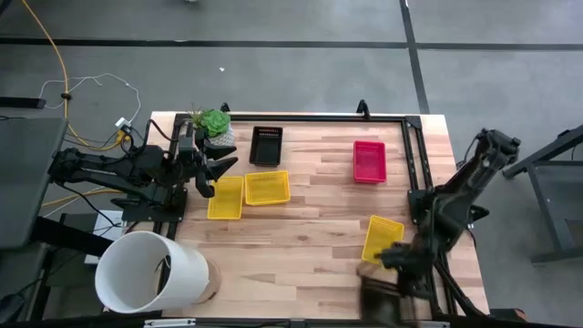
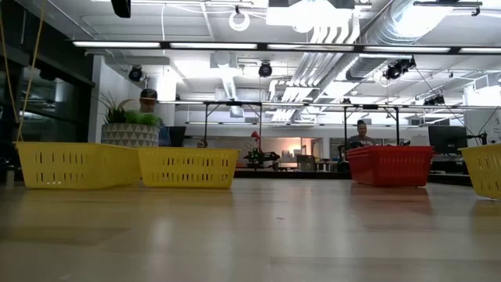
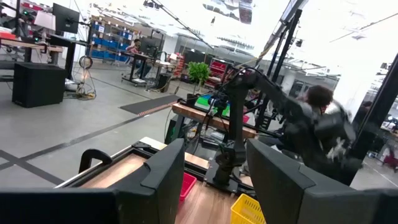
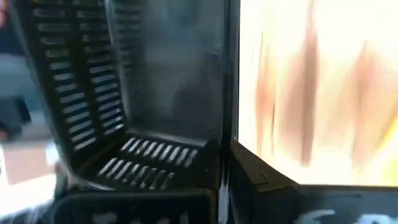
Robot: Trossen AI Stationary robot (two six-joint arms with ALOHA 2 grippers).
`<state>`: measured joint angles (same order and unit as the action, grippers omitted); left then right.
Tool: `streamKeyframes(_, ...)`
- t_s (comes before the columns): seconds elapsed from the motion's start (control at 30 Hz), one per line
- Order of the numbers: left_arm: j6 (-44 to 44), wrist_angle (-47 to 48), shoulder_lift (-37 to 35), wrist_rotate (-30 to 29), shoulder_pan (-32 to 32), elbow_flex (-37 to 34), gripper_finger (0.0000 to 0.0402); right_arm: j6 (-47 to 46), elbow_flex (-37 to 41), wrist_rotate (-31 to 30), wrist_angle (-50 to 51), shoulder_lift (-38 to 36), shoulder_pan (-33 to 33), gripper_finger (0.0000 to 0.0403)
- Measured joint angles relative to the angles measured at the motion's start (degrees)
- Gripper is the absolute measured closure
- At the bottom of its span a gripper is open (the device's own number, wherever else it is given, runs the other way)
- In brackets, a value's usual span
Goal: Stack baskets by color
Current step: Stack the bottom black bin on top of the black bin
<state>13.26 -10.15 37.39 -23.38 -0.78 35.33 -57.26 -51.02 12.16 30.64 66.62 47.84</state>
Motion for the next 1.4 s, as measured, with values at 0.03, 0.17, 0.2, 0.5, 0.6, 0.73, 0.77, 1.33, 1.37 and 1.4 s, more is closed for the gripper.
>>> streamKeyframes(0.03, 0.0, 0.0, 0.0, 0.0, 0.0, 0.0, 0.0241, 2.3, -1.8, -2.7, 0.8, -0.6, -2.2, 0.0402)
streamKeyframes(0.17, 0.0, -0.2, 0.0, 0.0, 0.0, 0.0, 0.0241, 14.3, -8.4, -14.9, 4.1, -0.4, -13.7, 0.0402)
streamKeyframes(0.2, 0.0, -0.2, 0.0, 0.0, 0.0, 0.0, 0.0241, 16.7, -9.6, -17.5, 4.1, 0.1, -16.9, 0.0402)
streamKeyframes(0.5, 0.0, -1.3, 0.0, 1.1, 0.0, 0.0, 0.0241, 9.8, -11.5, -23.5, -5.4, 10.5, -42.8, 0.0402)
streamKeyframes(0.6, 0.0, -5.0, 0.0, 1.3, 0.0, 0.0, 0.0241, 5.0, -11.4, -20.8, -11.3, 16.0, -48.6, 0.0402)
streamKeyframes(0.73, -3.7, -11.7, 0.0, 3.4, 0.0, 0.0, 0.0241, 3.3, -13.9, -16.6, -20.8, 23.3, -53.9, 0.0403)
streamKeyframes(0.77, -4.6, -12.9, 0.0, 3.7, 0.0, 0.0, 0.0241, 3.2, -15.4, -16.7, -21.3, 25.1, -54.8, 0.0403)
streamKeyframes(1.33, -5.9, -14.6, -0.1, 3.7, 0.0, 0.0, 0.0241, -3.3, -46.8, -17.6, -7.4, 55.1, -61.4, 0.0403)
streamKeyframes(1.37, -5.9, -14.6, -0.1, 3.7, 0.0, 0.0, 0.0241, -4.0, -46.8, -17.8, -7.0, 55.4, -61.7, 0.0403)
streamKeyframes(1.4, -5.9, -14.6, -0.1, 3.7, 0.0, 0.0, 0.0241, -4.5, -46.7, -18.0, -6.6, 55.5, -61.9, 0.0403)
